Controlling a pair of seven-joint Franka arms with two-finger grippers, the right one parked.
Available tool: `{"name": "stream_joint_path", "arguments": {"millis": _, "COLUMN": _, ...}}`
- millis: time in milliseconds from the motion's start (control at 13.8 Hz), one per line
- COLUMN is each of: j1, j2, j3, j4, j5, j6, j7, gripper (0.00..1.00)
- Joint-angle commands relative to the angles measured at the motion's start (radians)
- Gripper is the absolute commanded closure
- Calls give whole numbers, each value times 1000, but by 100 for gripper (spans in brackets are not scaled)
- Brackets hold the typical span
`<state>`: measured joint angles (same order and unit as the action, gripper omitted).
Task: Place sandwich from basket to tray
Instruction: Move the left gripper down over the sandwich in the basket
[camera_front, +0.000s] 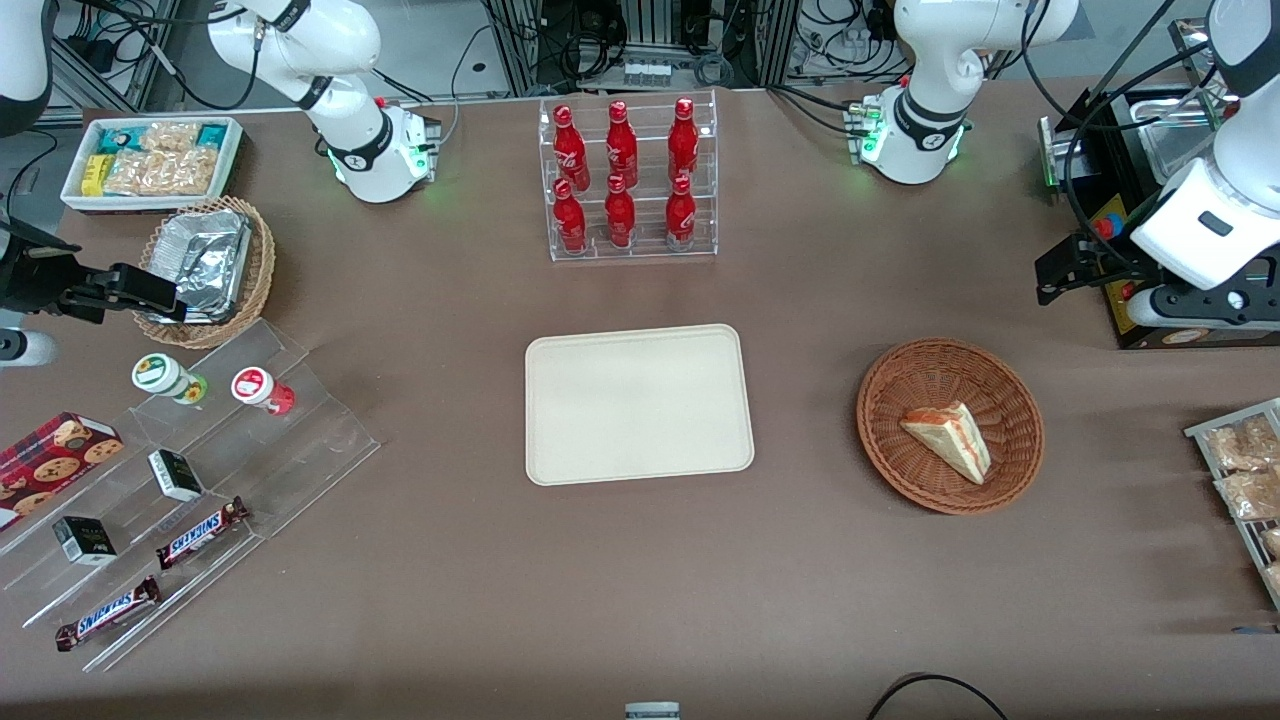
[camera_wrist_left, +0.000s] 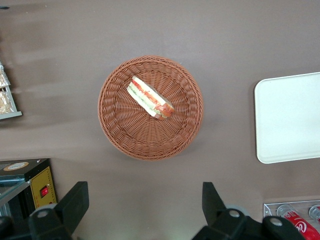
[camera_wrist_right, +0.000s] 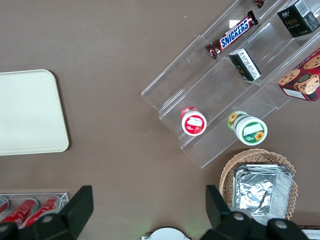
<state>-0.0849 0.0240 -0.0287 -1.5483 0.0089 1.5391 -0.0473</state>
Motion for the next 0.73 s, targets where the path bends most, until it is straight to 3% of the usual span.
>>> {"name": "stream_joint_path", "arguments": {"millis": 0, "j1": 17, "j2": 4, "j3": -17, "j4": 8, "j5": 11, "j6": -16, "j7": -3, "gripper": 0}}
{"name": "stream_joint_path", "arguments": {"millis": 290, "j1": 13, "j2": 1, "j3": -16, "j4": -62, "j5": 14, "j6": 30, "j7": -52, "gripper": 0}}
{"name": "stream_joint_path", "arguments": {"millis": 653, "j1": 13, "j2": 7, "j3": -14, "j4": -286, "j5": 14, "j6": 306, "j7": -216, "gripper": 0}}
